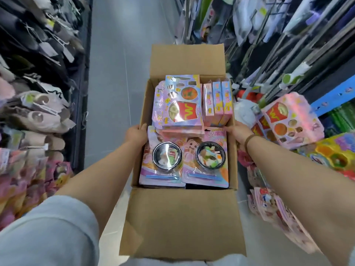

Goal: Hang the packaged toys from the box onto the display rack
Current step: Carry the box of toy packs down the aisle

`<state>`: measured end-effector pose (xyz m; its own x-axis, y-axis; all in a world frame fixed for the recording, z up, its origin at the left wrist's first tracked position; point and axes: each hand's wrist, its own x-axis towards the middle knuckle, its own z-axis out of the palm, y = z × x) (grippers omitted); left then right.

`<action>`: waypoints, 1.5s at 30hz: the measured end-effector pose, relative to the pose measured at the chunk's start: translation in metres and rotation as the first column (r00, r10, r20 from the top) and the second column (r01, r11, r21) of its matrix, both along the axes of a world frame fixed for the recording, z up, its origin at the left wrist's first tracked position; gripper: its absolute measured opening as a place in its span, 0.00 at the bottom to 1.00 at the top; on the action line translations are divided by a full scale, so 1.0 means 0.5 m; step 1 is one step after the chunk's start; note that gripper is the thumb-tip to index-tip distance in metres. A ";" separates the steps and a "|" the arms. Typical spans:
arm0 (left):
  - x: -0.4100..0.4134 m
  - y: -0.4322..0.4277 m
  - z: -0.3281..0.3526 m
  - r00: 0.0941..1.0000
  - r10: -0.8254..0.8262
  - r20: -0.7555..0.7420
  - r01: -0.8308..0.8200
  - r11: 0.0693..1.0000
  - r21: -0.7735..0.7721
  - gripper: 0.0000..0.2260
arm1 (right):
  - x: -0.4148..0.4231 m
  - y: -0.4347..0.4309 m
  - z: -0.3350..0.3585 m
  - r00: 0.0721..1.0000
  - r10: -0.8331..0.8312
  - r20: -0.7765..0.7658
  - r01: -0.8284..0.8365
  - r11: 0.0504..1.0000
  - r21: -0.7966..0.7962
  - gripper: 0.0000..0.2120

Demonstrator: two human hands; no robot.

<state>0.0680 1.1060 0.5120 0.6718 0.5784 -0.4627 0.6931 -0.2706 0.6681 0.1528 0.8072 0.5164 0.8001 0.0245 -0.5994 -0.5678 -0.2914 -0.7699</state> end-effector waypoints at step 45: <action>0.675 0.146 -1.196 0.992 0.104 -0.065 -0.093 0.982 0.165 0.15 | 0.758 0.226 -1.196 0.991 0.133 -0.019 -0.134 0.989 -0.064 0.18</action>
<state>0.4054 1.1788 -0.0859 0.5756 0.7113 -0.4034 0.7671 -0.2989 0.5676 0.5318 0.9201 -0.0817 0.7835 0.0909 -0.6148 -0.5317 -0.4141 -0.7388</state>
